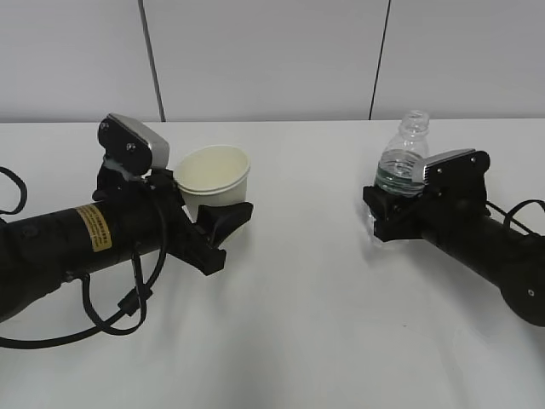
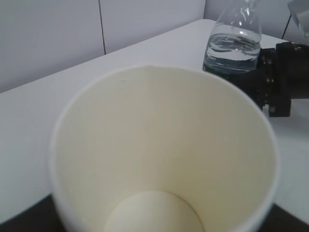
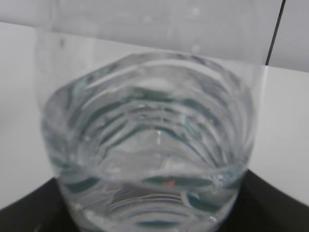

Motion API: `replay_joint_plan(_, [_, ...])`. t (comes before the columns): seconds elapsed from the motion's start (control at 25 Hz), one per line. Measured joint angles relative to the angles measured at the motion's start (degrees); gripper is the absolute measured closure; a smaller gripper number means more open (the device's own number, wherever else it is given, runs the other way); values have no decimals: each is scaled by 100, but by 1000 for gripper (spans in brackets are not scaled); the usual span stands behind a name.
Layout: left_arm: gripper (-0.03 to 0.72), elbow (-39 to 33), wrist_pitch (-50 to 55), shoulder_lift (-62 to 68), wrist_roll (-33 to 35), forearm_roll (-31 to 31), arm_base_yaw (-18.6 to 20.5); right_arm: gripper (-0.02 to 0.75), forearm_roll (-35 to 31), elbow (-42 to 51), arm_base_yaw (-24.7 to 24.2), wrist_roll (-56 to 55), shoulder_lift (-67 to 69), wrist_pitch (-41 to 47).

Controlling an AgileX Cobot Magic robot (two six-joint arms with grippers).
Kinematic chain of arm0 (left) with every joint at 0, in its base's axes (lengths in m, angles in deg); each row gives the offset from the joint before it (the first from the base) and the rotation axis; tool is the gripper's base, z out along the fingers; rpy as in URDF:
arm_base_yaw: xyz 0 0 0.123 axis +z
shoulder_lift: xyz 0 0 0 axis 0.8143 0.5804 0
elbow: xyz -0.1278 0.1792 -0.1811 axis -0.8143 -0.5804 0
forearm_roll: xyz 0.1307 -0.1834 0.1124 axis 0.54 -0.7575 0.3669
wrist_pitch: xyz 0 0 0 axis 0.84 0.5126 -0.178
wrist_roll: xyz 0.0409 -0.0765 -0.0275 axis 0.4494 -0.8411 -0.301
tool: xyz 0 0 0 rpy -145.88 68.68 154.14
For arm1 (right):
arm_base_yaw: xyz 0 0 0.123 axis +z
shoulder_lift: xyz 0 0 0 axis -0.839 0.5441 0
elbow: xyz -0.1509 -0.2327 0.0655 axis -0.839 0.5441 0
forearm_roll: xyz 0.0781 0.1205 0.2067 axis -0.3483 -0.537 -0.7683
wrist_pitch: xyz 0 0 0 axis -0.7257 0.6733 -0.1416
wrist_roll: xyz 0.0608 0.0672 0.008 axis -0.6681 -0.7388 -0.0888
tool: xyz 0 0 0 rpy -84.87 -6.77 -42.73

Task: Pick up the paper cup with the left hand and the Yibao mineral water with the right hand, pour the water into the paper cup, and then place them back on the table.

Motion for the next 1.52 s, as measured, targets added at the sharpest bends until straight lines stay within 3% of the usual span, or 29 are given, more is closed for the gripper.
replay_joint_plan(0.36, [263,0,0,0,0,66,0,268,271,-305,256,-50,-335,403])
replay_joint_plan(1.0, [263,0,180,0,-129,221,0,269,931,-1607,1221,-124,-527,1846])
replay_joint_plan(1.52, [263,0,201,0,-146,280,0,270,1861,-2098,1361,-38,-517,2262])
